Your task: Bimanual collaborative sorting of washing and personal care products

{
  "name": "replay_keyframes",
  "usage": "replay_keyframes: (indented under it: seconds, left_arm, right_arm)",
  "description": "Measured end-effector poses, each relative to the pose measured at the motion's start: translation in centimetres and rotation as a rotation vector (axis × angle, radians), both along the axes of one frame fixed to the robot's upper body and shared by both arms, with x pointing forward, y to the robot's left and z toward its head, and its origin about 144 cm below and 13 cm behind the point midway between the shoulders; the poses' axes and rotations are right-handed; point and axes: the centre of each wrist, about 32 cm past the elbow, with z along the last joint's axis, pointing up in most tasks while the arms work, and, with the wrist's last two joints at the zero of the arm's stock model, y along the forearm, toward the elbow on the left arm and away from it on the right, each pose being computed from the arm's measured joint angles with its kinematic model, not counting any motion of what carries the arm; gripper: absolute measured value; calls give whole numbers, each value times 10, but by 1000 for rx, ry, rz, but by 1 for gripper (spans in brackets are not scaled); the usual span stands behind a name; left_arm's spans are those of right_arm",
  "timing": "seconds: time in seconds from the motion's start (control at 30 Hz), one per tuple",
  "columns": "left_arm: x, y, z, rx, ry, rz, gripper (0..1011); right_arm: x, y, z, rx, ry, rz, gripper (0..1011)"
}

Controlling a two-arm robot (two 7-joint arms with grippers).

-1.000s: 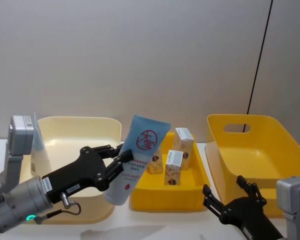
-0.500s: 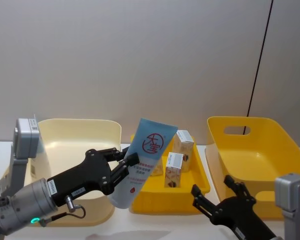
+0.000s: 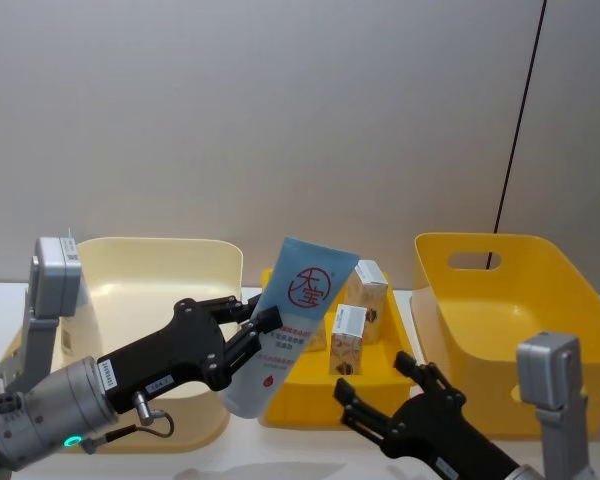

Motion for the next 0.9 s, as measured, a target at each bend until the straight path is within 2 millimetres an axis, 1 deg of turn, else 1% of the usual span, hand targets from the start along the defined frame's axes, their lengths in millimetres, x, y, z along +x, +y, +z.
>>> replay_keyframes:
  seconds: [0.23,0.4,0.9]
  left_arm:
    - [0,0,0,0,-1,-1,166]
    - [0,-1,0,0,-1,-2,167]
    - [0,-1,0,0,-1,-2,166]
  right_arm:
    - [4,4,7,-14,38,87,1001]
    - [6,7,10,-17,55,119,1001]
    - [11,23,10,4,79,146,1001]
